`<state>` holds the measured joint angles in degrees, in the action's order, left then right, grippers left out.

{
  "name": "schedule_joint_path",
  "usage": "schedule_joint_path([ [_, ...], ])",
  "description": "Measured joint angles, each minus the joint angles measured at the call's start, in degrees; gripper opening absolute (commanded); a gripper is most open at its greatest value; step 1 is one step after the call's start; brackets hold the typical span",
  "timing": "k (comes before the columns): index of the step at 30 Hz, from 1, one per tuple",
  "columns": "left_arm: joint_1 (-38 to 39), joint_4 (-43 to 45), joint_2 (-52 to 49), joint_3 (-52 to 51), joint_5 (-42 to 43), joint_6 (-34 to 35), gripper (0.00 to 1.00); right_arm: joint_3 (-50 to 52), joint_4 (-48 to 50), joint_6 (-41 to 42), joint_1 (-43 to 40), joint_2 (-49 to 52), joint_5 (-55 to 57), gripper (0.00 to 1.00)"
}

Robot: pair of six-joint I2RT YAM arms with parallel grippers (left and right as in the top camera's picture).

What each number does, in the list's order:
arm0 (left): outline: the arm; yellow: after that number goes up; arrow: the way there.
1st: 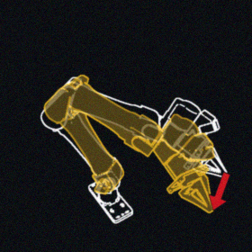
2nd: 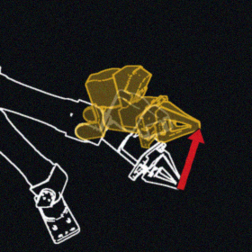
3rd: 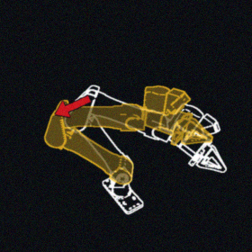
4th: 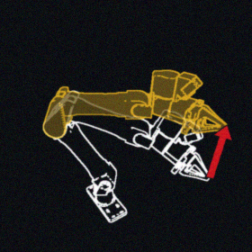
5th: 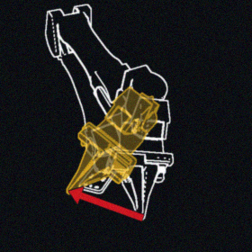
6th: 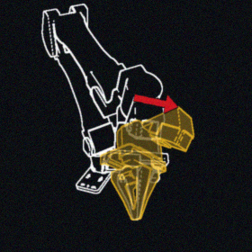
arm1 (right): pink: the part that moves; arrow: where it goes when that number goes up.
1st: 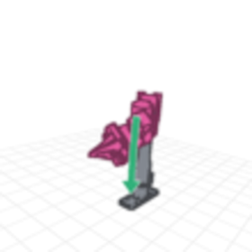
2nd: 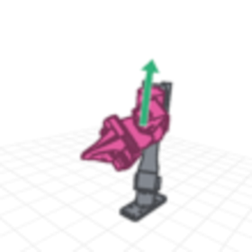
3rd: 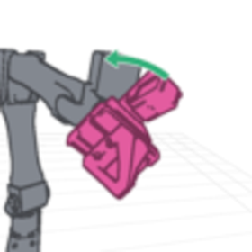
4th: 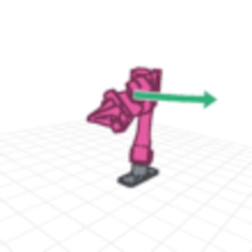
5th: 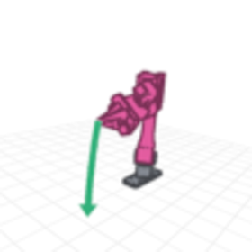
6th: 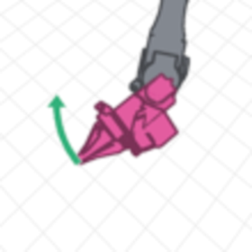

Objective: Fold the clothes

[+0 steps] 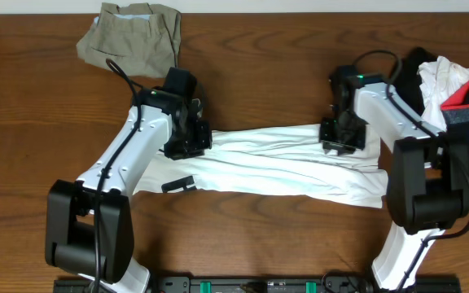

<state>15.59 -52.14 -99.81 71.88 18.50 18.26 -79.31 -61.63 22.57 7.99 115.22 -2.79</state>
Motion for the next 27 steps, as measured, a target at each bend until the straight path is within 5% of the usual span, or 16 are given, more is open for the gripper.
schedule_joint_path([
  [7, 0.0, -0.1, -0.1, -0.2, 0.0, 0.2, 0.07, 4.7, 3.9, -0.1, -4.4, -0.1, 1.1, 0.34],
  [27, 0.0, 0.0, -0.1, -0.2, 0.0, 0.2, 0.07, 7.3, 3.0, 0.0, -12.4, -1.7, 1.4, 0.27],
])
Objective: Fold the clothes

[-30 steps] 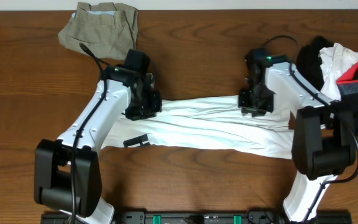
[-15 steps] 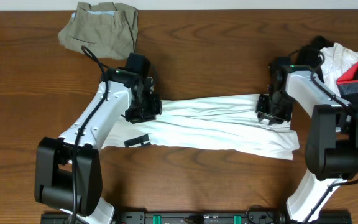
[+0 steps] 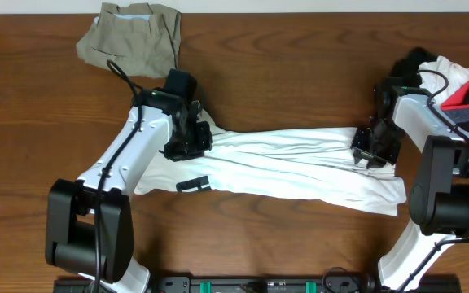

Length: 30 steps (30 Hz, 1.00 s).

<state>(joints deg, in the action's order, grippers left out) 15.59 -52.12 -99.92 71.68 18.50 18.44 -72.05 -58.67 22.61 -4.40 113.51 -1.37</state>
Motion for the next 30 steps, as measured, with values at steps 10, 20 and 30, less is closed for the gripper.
schedule_joint_path([
  [10, 0.0, 0.0, 0.0, 0.0, -2.6, 0.7, 0.25, -3.8, -8.9, 0.7, -0.7, -3.5, 6.6, 0.61],
  [20, 0.0, -0.4, 0.0, 0.0, -3.7, 0.7, 0.86, -4.9, -15.2, -0.1, -4.5, -17.1, 7.8, 0.99],
  [30, 0.0, -0.6, 0.0, 0.0, -3.9, 1.0, 0.98, 0.4, -3.1, -8.0, -13.5, -17.0, 0.0, 0.99],
])
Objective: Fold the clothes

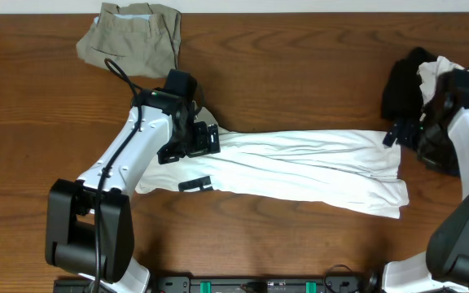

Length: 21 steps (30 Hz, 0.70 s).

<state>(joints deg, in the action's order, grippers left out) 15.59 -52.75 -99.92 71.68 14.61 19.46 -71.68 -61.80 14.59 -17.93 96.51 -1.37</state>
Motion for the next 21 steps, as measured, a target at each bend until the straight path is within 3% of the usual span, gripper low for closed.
schedule_joint_path([
  [12, 0.0, -0.8, 0.0, 0.0, -3.0, 0.0, 0.98, 8.5, 9.0, -9.3, -11.1, 0.1, -16.7, 0.99],
  [21, 0.0, -2.4, 0.0, 0.0, -3.1, 0.0, 0.98, 12.5, 11.6, -11.0, -16.5, 0.1, -19.3, 0.99],
])
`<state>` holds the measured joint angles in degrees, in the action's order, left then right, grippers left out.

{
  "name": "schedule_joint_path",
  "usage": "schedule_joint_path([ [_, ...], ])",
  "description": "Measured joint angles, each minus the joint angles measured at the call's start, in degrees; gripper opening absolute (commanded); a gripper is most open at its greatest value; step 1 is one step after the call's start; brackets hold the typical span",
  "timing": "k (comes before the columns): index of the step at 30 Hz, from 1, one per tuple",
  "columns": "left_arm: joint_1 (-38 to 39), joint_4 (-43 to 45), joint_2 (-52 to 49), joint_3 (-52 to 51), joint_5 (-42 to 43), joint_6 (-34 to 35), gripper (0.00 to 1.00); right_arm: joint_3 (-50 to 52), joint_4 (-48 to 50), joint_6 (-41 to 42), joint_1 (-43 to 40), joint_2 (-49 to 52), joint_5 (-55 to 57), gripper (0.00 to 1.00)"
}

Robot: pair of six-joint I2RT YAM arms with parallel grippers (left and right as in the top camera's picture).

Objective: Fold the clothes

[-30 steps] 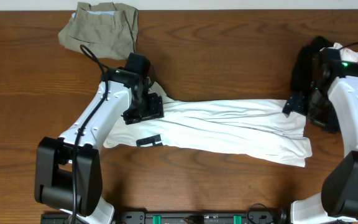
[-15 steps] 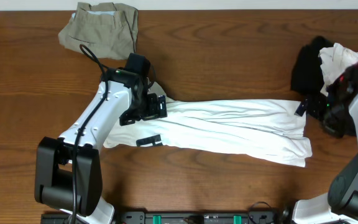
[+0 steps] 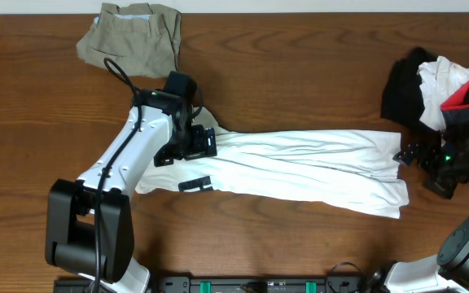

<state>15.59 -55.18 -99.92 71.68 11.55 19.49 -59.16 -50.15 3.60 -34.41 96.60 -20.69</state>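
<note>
A long white garment (image 3: pixel 300 167) lies stretched across the middle of the table, with a small black tag (image 3: pixel 195 185) near its left end. My left gripper (image 3: pixel 204 143) sits over the garment's upper left corner, and its jaws look open. My right gripper (image 3: pixel 408 155) hangs just off the garment's right end, open and with nothing in it, apart from the cloth.
Folded khaki trousers (image 3: pixel 133 37) lie at the back left. A pile of black, white and red clothes (image 3: pixel 442 77) sits at the back right, close behind the right arm. The table's front edge (image 3: pixel 243 273) runs below the garment.
My right gripper has moved down and slightly right, from beside the pile to just off the garment's right end. The left gripper and the garment have hardly moved.
Both grippers were shut on the bunched garment's top edge, the right one near the middle. The right gripper then stood farther right with the cloth drawn out. Later it was off the cloth by the pile, the left gripper looked open, and the garment lay stretched.
</note>
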Motion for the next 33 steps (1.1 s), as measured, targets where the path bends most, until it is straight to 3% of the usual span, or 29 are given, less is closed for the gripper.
schedule_joint_path([
  [17, 0.0, -0.1, 0.0, 0.0, 0.0, 0.0, 0.98, 6.2, 0.9, -0.2, -0.6, 0.0, -0.4, 0.99],
  [27, 0.0, -0.2, 0.0, 0.0, 0.0, 0.0, 0.98, 9.8, 10.9, -0.9, -0.6, -1.3, -2.2, 0.99],
  [33, 0.0, -0.2, 0.0, 0.0, 0.0, 0.0, 0.98, 10.5, 11.6, -3.0, -0.6, -1.8, -3.3, 0.99],
])
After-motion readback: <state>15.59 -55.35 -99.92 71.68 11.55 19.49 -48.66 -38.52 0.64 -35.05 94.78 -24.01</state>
